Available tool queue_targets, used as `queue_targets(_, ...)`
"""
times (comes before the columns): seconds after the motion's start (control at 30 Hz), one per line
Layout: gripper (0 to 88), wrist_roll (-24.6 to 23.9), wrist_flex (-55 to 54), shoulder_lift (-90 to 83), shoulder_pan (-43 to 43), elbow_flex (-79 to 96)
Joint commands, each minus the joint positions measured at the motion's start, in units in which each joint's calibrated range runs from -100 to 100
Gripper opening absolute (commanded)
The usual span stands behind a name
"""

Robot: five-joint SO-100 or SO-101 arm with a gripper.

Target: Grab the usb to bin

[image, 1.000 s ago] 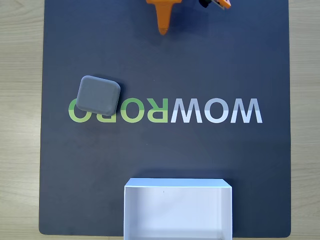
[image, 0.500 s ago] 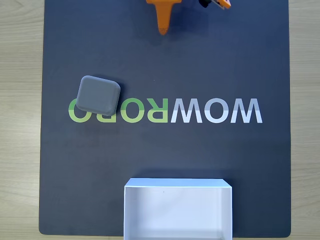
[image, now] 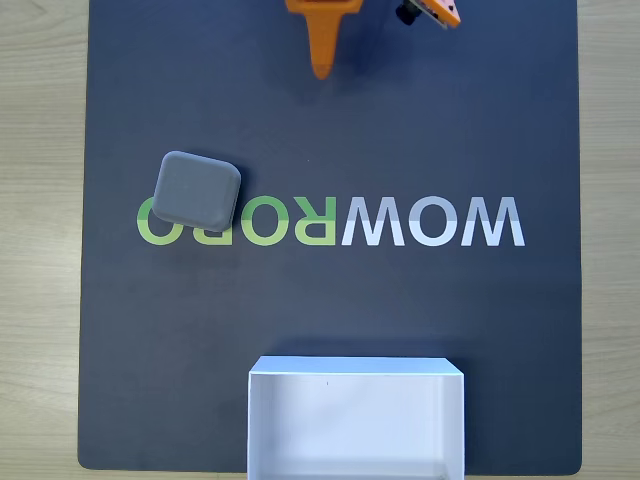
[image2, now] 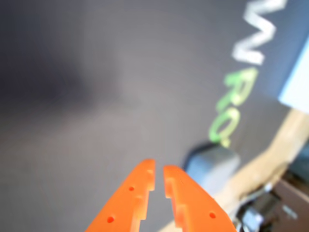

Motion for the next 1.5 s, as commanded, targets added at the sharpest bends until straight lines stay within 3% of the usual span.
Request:
queue_targets(0.0, 2.5, 0.08, -5.25, 9.76, 3.73, -12.19)
queue_targets(0.47, 2.6, 0.19, -2.63, 64.78, 22.42, -56.91)
queue_targets(0.73, 12.3, 0.19, 1.99, 84.87, 24.36, -65.67)
queue_targets(1.23, 35.6, -0.13, 1.91, 96.66, 22.84, -72.44)
queue_targets(1.47, 40.1, -0.34, 2.17, 97.67, 19.22, -71.36)
